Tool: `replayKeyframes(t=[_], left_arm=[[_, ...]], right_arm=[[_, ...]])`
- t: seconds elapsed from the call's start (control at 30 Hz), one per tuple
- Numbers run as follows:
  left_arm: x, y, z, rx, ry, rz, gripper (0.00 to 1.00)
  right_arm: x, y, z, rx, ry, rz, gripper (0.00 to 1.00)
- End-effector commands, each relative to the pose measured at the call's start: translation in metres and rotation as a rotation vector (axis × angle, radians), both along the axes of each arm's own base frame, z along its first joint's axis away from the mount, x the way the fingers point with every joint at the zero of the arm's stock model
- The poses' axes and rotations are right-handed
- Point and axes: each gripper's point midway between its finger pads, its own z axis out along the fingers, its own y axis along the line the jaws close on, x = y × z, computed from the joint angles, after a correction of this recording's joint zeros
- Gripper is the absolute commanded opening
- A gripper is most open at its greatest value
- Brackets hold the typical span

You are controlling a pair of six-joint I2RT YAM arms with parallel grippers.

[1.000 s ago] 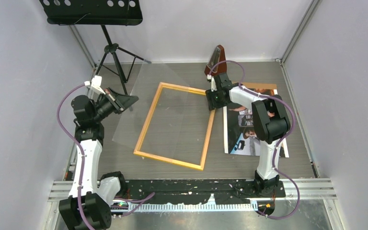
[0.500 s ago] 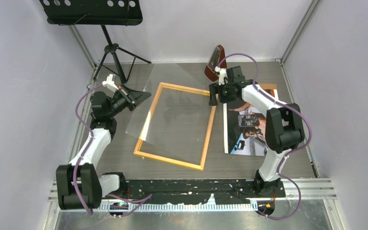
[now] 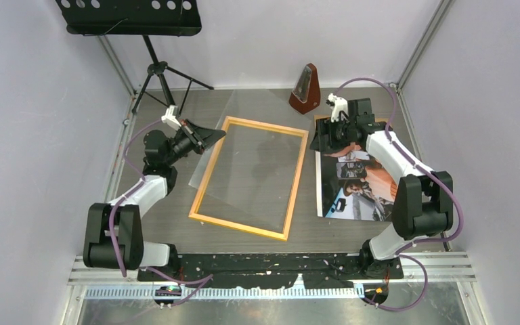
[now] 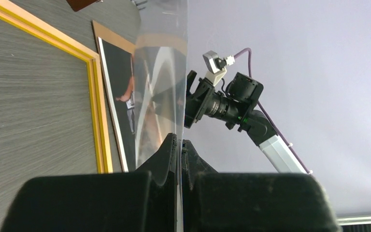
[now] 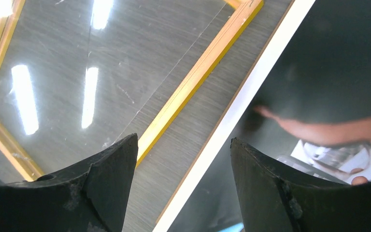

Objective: Put the photo into the frame
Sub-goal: Adjust the photo frame at the center of the board, then place the photo frame item in the photo frame.

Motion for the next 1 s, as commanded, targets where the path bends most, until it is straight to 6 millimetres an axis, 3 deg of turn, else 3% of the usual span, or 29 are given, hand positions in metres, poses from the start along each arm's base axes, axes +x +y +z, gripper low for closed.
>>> replayKeyframes(t=[0.0, 0.43, 0.97], left_arm=[[0.001, -0.004, 0.017, -0.036, -0.089, -0.012, 0.0], [0.009, -0.009, -0.015, -0.034, -0.034, 0.021, 0.0], [0.011, -0.008, -0.026, -0.02, -0.021, 0.037, 0.0]], right_arm=[[-0.005, 0.0, 0.017, 0.036, -0.073, 0.038, 0.76], [-0.014, -0.006, 0.017, 0.058, -0.107, 0.04, 0.75], [-0.018, -0.009, 0.017, 0.064, -0.125, 0.031, 0.75]])
